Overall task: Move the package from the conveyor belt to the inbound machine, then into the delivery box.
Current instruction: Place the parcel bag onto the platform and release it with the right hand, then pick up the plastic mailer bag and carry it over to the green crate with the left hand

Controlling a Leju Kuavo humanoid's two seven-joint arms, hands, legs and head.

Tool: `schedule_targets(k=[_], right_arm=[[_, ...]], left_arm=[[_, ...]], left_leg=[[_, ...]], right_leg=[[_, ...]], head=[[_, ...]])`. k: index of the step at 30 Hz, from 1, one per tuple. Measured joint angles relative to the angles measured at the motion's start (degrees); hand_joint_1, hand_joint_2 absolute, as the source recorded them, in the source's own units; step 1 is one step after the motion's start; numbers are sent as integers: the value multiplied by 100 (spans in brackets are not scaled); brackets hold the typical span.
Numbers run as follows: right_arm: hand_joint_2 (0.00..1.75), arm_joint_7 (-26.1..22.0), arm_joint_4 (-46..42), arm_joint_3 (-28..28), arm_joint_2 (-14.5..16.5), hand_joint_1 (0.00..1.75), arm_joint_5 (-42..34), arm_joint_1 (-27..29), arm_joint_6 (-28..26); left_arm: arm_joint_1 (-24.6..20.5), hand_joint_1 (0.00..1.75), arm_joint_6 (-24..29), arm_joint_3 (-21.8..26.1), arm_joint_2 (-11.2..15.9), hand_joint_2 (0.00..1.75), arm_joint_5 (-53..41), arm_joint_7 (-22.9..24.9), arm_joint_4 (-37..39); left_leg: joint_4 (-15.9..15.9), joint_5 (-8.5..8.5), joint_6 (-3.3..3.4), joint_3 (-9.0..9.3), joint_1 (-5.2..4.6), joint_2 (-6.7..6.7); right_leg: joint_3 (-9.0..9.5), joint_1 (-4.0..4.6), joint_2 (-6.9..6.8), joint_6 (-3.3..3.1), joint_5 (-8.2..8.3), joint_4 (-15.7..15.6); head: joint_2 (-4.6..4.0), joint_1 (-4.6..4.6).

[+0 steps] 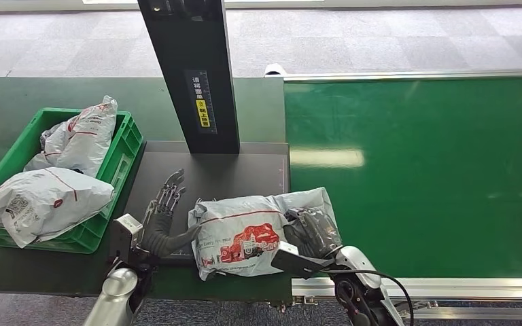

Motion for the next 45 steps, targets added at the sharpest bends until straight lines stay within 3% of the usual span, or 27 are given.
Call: schedule_targets(k=[12, 18, 27, 33, 39, 40, 44, 45], right_arm=[[175, -38, 123, 125, -40, 175, 47, -215, -82], [175, 92, 685, 299, 22, 175, 454, -1036, -261], [175, 49, 2045, 1039, 595, 175, 1028, -2462, -489], [175, 114, 2432, 1478, 1006, 175, 1173, -2672, -778], [175, -53, 2824, 1820, 1283, 175, 995, -2640, -528], [175, -69, 2893, 1880, 1315, 170, 990, -2622, -476], [175, -49, 3121, 2104, 1410, 6, 1022, -2509, -295], [175, -14, 3158, 2136, 1426, 0, 1001, -2482, -274]], left_arm=[[-25, 0, -9, -14, 6, 175, -20, -7, 12], [-170, 0, -57, -80, 5, 175, -24, -22, 89], [-460, 0, -90, -285, -15, 175, 41, -265, 324], [-585, 0, 467, -291, -104, 175, 687, -617, 271], [-581, 0, 921, -155, -151, 175, 1232, -658, -177], [-579, 0, 963, -142, -167, 175, 1259, -660, -265], [-588, 0, 1034, -105, -222, 175, 1306, -664, -462], [-593, 0, 1042, -100, -232, 175, 1313, -664, -474]], left_leg=[[0, 0, 0, -1, 0, 1], [1, 4, 1, 1, 0, 6], [1, 8, 0, 0, 2, 6], [1, 8, 0, -5, 1, 6], [1, 8, 0, -5, 1, 3], [1, 8, 0, -5, 1, 3], [1, 8, 0, -5, 1, 3], [1, 8, 0, -5, 1, 3]], right_leg=[[0, 0, 0, 0, 1, 0], [1, 0, 3, 2, 8, 1], [-3, 2, 3, 1, 9, 3], [-5, 2, 3, 1, 8, 3], [-6, 2, 2, 1, 9, 3], [-6, 2, 2, 1, 9, 3], [-7, 1, 2, 1, 9, 3], [-7, 1, 2, 1, 9, 3]], head=[[0, -2], [-1, 0], [0, -1], [-1, 0], [-1, 1], [0, 1], [0, -1], [0, 0]])
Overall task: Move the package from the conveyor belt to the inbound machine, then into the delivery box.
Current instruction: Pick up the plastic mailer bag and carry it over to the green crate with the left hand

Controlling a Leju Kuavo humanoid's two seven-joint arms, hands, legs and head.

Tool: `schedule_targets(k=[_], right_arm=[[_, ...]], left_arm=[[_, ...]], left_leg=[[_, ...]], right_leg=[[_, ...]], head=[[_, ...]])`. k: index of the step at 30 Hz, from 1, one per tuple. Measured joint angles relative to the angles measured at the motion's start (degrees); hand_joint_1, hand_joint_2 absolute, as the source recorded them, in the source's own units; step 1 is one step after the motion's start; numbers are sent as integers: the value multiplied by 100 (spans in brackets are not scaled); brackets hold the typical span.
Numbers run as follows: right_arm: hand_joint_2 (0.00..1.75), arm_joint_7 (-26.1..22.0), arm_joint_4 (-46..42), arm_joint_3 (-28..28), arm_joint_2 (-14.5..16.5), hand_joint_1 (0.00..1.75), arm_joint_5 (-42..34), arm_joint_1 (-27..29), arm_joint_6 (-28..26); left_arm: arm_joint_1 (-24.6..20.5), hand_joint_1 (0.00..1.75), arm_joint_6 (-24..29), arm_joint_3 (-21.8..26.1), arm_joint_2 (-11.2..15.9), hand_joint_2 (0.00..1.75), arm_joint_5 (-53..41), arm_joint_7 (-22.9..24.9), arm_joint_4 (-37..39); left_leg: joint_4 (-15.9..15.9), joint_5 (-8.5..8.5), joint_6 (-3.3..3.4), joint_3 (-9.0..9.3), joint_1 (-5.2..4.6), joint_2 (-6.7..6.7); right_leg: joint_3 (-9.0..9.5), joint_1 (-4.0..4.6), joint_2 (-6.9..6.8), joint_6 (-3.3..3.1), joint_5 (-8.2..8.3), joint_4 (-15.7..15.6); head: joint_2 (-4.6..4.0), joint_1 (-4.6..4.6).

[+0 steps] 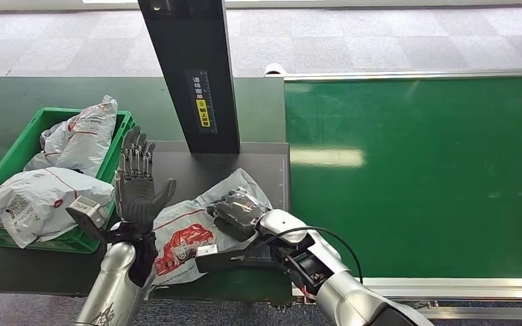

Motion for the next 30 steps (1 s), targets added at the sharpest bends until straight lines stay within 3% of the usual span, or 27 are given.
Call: schedule_targets(k=[9, 17, 23, 30], right_arm=[[175, 243, 132, -14, 9, 0, -550, 66, -204], [175, 236, -13, -477, -179, 0, -1101, 250, -1320], [175, -166, -417, -906, -309, 0, -1647, 471, -1825], [175, -489, -750, -1244, -390, 0, -2137, 632, -1710]], left_arm=[[9, 0, 24, 26, -30, 175, 58, 0, -63], [122, 0, 29, 78, -20, 175, 53, 0, -147], [202, 0, 33, 90, -14, 175, 32, 0, -207], [234, 0, 32, 91, -13, 175, 29, 0, -238]], left_leg=[[0, 0, 0, 3, 0, 1], [1, 0, 0, 1, -1, 0], [0, 0, 0, 0, 0, 0], [0, 0, 0, 1, 0, 0]], right_leg=[[1, 0, 0, 0, 0, 0], [1, -1, 0, 0, 0, 0], [0, -1, 0, 0, 0, -1], [0, 0, 0, 0, 0, 0]], head=[[0, 1], [1, 1], [-1, 1], [0, 0]])
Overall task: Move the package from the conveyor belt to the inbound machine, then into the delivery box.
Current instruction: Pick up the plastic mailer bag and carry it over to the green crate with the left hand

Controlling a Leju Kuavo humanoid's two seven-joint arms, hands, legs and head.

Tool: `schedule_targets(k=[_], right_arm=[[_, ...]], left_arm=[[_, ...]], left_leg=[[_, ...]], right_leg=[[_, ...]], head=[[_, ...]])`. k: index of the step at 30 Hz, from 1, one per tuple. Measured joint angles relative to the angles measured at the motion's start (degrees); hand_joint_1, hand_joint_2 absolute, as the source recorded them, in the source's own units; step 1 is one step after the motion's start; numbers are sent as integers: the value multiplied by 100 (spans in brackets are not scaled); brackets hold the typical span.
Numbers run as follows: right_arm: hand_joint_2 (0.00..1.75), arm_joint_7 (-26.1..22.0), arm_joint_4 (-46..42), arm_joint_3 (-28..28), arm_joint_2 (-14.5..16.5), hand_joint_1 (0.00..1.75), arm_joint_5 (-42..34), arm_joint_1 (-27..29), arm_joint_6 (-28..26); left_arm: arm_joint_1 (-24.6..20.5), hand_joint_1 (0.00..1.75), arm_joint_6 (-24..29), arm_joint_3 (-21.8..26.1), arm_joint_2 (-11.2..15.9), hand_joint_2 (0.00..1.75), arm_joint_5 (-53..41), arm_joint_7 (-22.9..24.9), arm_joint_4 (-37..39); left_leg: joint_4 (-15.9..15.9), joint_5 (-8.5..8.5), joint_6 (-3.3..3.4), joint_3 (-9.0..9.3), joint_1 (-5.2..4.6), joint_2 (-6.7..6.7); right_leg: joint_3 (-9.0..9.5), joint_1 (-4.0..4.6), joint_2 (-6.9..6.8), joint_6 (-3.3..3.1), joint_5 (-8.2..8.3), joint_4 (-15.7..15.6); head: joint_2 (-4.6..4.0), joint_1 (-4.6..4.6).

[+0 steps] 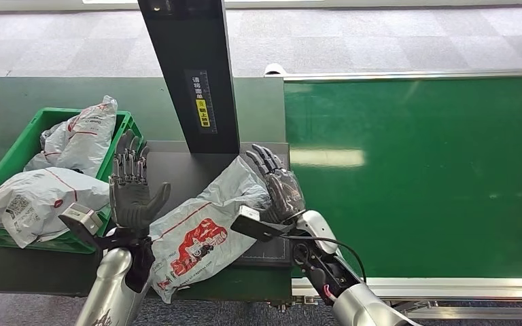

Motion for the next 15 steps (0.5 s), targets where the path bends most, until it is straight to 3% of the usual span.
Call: schedule_targets(k=[5, 8, 11, 15], right_arm=[[175, -519, -410, -431, -106, 0, -1203, 227, 868], [175, -678, -771, -635, -236, 0, -1606, 405, 1450], [175, -711, -1254, -717, -416, 0, -1610, 619, 1601], [175, -523, -2002, -910, -748, 0, -1469, 1020, 1352]], left_arm=[[60, 0, -100, 1, 18, 175, -14, 0, -10], [91, 0, -502, -20, 63, 175, -72, 0, -8], [174, 0, -955, -98, 125, 175, -325, 0, -21], [424, 0, -1016, -169, 200, 175, -725, 0, -161]], left_leg=[[0, 0, 0, -1, -1, 0], [1, -1, 0, -2, -1, 0], [1, -2, -1, -2, -1, -1], [0, -4, 0, -3, -1, -1]], right_leg=[[0, -1, 0, 0, 0, 0], [-1, -1, 0, 0, 0, -1], [-1, -1, 0, 0, -1, -1], [-3, -1, 0, 1, -2, -1]], head=[[0, 1], [1, 1], [0, 0], [0, 0]])
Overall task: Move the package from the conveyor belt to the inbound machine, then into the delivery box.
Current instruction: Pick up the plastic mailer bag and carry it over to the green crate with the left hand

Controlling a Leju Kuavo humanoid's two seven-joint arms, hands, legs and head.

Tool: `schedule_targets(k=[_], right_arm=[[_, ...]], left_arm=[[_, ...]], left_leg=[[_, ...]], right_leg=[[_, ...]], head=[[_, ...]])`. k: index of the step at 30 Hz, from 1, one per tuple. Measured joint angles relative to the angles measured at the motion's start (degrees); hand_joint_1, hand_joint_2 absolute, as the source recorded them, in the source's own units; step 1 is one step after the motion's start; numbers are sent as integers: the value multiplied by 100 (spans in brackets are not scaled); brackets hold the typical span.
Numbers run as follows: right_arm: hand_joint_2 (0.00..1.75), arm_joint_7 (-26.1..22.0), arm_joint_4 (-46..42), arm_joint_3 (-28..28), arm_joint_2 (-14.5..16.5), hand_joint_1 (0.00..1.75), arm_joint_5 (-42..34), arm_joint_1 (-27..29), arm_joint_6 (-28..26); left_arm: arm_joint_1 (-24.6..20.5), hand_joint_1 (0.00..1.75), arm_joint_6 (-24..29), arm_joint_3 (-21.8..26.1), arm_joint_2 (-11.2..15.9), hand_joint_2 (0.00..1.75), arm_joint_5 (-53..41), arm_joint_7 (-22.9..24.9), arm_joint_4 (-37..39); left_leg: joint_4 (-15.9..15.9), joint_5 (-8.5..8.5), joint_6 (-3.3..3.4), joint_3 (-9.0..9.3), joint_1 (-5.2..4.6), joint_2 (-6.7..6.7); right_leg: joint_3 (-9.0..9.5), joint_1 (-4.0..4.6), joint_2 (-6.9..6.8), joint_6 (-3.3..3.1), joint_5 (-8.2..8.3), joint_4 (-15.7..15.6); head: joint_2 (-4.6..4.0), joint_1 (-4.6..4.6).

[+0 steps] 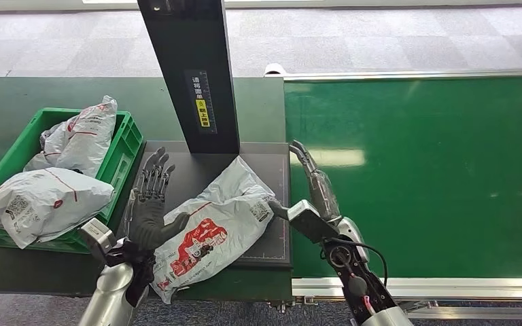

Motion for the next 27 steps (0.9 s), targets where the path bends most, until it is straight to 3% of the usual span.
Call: schedule_targets(k=[5, 12, 15, 20, 27], right_arm=[[175, 128, -498, -527, -286, 0, -307, 436, 107], [175, 96, -829, -1053, -416, 0, -184, 898, 102], [175, 104, -930, -1237, -428, 0, -7, 1045, 21], [175, 117, -1106, -1497, -411, 0, 100, 1236, 187], [175, 145, -1111, -1582, -324, 0, 245, 1235, 391]], left_arm=[[227, 0, 21, -1, 101, 175, -346, 0, -209], [408, 0, 362, -233, 229, 175, -1547, 101, -369], [430, 0, 640, -382, 280, 175, -2254, 629, -368], [405, 0, 802, -511, 332, 175, -3299, 2123, -127], [294, 0, 544, -531, 348, 175, -3796, 2846, 289]], left_leg=[[0, -1, 0, -2, 0, -2], [-1, -1, 0, -2, 0, -1], [-1, -1, 0, -2, 0, -3], [-1, -1, 0, -2, 0, 2], [-2, -1, 0, 4, 0, 0]], right_leg=[[0, 0, -1, 0, 0, -1], [-1, 0, 0, 0, 0, -1], [-1, 0, -1, 0, -1, -1], [-1, 0, 1, 0, 0, -1], [6, 0, 0, 0, -1, -1]], head=[[0, 1], [-2, 0], [-1, 0], [0, 0], [-1, -1]])
